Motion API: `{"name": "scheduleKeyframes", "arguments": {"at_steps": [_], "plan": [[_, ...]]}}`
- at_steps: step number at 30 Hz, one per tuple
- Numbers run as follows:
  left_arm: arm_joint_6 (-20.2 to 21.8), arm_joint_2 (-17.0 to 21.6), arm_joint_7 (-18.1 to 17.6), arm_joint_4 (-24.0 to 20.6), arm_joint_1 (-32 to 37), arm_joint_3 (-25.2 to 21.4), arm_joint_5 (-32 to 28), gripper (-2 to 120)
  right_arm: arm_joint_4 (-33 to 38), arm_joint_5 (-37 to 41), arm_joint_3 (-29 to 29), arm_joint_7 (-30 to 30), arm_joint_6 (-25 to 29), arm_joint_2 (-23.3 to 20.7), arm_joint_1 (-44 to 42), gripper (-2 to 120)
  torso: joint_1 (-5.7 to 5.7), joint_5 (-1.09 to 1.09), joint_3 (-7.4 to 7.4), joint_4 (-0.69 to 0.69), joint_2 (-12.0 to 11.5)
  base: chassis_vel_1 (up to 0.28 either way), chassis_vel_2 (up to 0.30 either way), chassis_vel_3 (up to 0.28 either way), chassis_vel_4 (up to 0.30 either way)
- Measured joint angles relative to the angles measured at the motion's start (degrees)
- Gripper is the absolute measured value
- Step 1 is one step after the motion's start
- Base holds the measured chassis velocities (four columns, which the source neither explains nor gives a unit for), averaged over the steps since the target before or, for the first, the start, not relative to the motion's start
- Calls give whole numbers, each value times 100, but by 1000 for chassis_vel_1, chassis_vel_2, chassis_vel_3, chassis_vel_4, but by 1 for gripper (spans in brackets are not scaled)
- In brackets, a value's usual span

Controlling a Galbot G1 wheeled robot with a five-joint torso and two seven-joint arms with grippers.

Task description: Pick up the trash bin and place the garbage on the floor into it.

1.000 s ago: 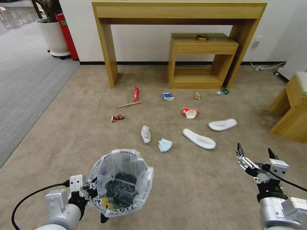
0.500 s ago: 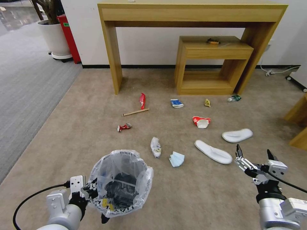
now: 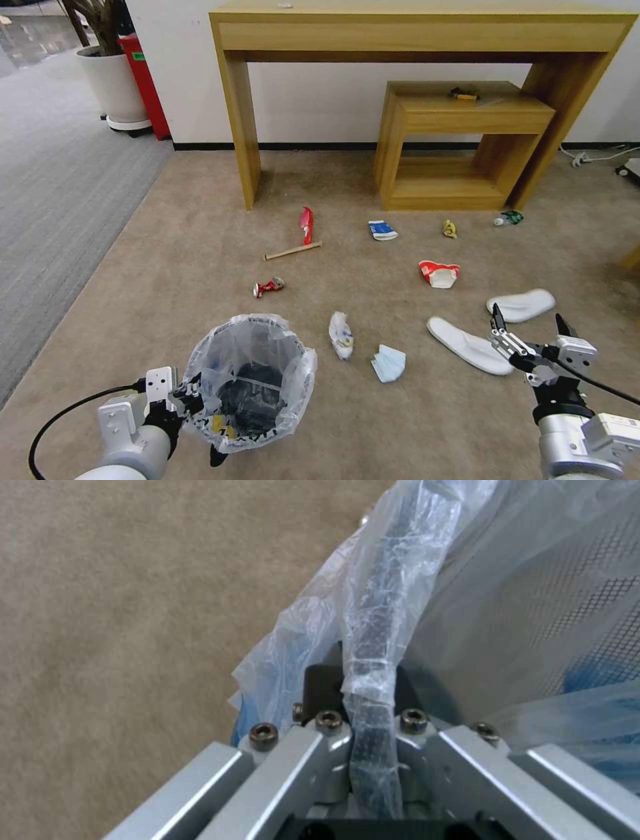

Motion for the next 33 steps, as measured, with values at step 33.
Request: {"name": "scheduleKeyframes", "arguments": {"at_steps": [33], "plan": [[-1,572,1514,1528,-110,-2453,-1295,0,-3661,1189,-1098,-970,-1574,-745,1729,100,0,0,0,2,0,-16,48,14,-48]]}}
